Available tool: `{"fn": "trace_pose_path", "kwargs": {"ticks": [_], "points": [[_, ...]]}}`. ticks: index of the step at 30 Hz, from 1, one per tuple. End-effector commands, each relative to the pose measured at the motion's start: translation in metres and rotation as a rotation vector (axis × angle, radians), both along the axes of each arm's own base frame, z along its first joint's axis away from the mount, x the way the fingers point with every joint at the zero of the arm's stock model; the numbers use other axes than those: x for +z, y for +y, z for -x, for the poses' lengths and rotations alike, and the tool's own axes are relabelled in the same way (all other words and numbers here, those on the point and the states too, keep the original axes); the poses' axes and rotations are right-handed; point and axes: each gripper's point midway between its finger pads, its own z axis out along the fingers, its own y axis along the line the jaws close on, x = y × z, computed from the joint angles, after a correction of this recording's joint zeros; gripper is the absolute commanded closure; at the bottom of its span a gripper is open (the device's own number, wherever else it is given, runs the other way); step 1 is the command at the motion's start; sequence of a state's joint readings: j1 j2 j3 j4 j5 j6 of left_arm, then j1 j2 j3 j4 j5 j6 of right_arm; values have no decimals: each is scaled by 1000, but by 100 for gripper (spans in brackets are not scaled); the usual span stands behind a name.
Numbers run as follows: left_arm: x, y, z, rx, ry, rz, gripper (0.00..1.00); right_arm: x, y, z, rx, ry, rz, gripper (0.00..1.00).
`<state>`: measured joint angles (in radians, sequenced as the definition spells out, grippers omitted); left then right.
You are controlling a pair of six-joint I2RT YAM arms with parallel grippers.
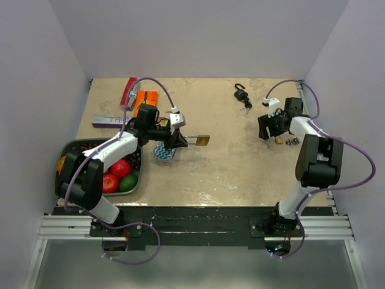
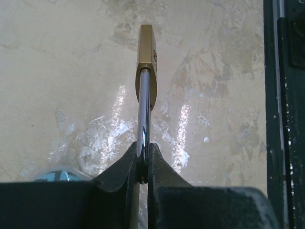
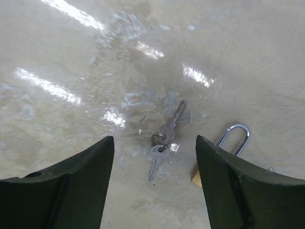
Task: Lock with the key
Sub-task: Place the key at the center of the board, then place the lock at the center of the board.
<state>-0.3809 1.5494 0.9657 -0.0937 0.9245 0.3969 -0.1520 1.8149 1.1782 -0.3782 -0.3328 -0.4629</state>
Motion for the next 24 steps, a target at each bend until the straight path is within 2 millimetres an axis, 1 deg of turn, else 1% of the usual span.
{"fn": "trace_pose_path", "kwargs": {"ticks": [1, 2, 3, 4, 5, 6, 7, 8, 9, 10, 11, 12, 13, 14, 15, 17, 20, 22, 24], "points": [[39, -31, -11, -11, 37, 89, 100, 81, 27, -6, 149, -232, -63, 25], [39, -37, -9, -16, 68, 87, 100, 91, 34, -4, 178, -262, -75, 20], [39, -40, -5, -15, 138, 91, 100, 108, 49, 3, 247, -316, -81, 18], [41, -46, -11, -15, 180, 100, 100, 115, 58, 7, 288, -342, -76, 17], [41, -51, -11, -14, 227, 103, 100, 122, 69, 13, 338, -370, -57, 12], [40, -54, -8, -5, 329, 103, 100, 130, 91, 26, 426, -418, -26, 9], [40, -60, -15, -2, 385, 105, 100, 139, 106, 32, 481, -466, -17, 2], [38, -63, -11, -7, 448, 94, 100, 145, 129, 41, 565, -506, -10, 1], [32, -67, -10, -13, 516, 90, 100, 138, 140, 52, 601, -513, -9, 1], [40, -72, -12, -22, 525, 97, 100, 158, 148, 55, 622, -603, 14, 1], [41, -75, -11, -25, 548, 96, 100, 163, 166, 64, 682, -642, 12, 1], [43, -77, -11, -23, 580, 102, 100, 163, 174, 68, 707, -681, 16, 1], [45, -79, -10, -26, 586, 107, 100, 170, 180, 73, 726, -720, 22, 1], [46, -80, -10, -30, 591, 111, 100, 172, 191, 79, 770, -748, 25, 1], [49, -81, -7, -34, 601, 115, 100, 167, 195, 83, 791, -755, 29, 1], [54, -84, -1, -53, 608, 121, 100, 168, 206, 87, 841, -794, 45, 1], [60, -87, 11, -104, 612, 133, 100, 160, 217, 90, 887, -817, 37, 1], [61, -87, 15, -119, 611, 133, 100, 158, 223, 91, 917, -820, 23, 1], [61, -86, 17, -124, 616, 128, 100, 153, 229, 94, 952, -810, -2, 1]]}}
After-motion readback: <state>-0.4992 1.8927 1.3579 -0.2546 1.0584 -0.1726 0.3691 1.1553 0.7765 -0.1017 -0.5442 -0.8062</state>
